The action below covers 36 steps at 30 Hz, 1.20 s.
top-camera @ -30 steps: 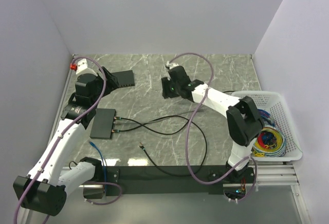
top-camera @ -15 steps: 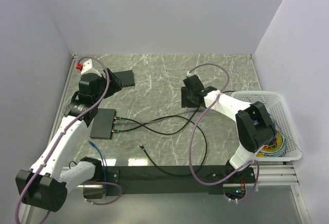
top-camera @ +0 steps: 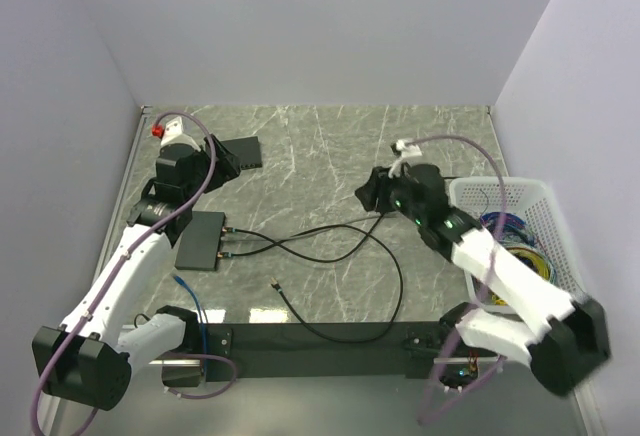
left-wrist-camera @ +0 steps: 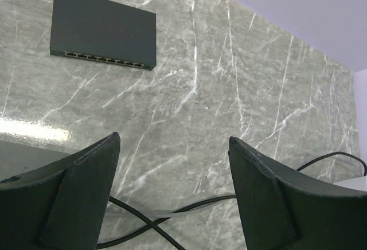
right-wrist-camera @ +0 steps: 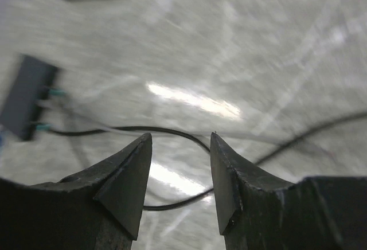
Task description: Insert the plug into the switch port
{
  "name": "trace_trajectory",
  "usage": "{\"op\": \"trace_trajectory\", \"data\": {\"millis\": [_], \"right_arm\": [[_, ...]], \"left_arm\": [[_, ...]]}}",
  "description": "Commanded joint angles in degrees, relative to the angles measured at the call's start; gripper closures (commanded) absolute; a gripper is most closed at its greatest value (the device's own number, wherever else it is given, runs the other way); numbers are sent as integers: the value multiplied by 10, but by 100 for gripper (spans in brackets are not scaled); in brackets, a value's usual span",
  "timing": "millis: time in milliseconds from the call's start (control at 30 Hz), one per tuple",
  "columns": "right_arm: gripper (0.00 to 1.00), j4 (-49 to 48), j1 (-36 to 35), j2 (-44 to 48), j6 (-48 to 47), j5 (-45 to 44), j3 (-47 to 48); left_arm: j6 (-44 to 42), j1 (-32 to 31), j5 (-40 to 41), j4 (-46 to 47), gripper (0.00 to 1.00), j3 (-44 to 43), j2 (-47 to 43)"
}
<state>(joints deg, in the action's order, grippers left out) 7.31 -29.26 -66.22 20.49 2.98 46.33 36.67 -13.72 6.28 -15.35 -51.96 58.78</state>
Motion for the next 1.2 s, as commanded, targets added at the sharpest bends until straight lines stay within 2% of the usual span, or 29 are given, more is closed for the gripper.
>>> {"op": "trace_trajectory", "data": {"millis": [0, 100, 333, 467, 567, 767, 1167], "right_arm": [[46, -124, -36, 131, -33, 53, -56], [45, -145, -73, 194, -28, 39, -95], [39, -133, -84, 300, 24, 73, -139], [10, -161, -85, 352, 83, 60, -198], [2, -164, -86, 375, 91, 62, -207], [0, -99, -85, 398, 91, 34, -193], [0, -92, -86, 384, 75, 54, -191]], "left_arm": [[-4, 1, -5, 26, 17, 8, 3], [-1, 1, 8, 22, 16, 7, 1], [3, 1, 68, 6, 12, 9, -18], [3, 1, 115, 0, 12, 9, -35], [2, 1, 146, -6, 12, 9, -55], [-13, 1, 184, -29, 12, -9, -81], [-69, 1, 251, -86, 12, -52, -93]]}}
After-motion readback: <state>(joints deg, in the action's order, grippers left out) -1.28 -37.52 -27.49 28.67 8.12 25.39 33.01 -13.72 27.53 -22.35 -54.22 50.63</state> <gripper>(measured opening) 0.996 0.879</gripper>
